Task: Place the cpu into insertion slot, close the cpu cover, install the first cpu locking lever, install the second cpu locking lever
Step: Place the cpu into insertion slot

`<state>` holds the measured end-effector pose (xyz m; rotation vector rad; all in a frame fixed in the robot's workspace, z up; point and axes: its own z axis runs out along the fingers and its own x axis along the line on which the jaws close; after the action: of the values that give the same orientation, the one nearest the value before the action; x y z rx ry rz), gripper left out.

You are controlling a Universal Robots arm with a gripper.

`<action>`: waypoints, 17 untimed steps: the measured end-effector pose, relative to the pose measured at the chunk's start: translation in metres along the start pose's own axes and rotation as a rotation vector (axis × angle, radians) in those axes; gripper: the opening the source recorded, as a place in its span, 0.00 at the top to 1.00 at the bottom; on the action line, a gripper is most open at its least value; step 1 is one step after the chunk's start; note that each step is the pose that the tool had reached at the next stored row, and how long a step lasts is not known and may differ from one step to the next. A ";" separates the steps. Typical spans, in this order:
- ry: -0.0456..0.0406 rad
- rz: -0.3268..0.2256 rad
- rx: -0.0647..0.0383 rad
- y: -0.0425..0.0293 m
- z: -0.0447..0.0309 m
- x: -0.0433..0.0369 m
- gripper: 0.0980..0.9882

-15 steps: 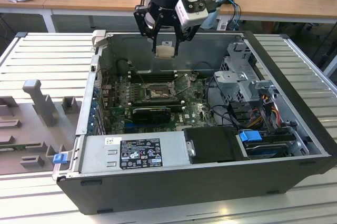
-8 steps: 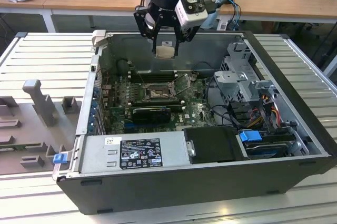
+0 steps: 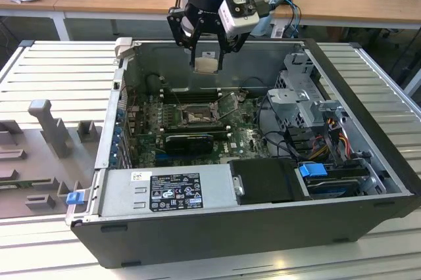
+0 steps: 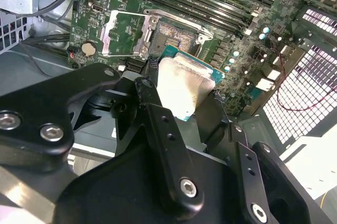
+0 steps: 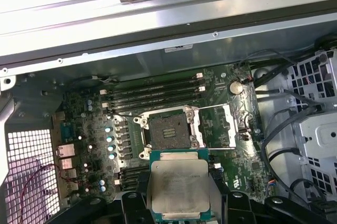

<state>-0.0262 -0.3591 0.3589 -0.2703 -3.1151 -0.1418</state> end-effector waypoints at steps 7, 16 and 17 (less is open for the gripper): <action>-0.0004 0.004 0.000 0.0000 0.0001 0.0000 0.52; -0.0008 0.008 0.000 0.0000 0.0001 0.0000 0.52; -0.0008 0.008 0.000 0.0000 0.0001 0.0000 0.52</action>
<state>-0.0262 -0.3591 0.3588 -0.2837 -3.1143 -0.1419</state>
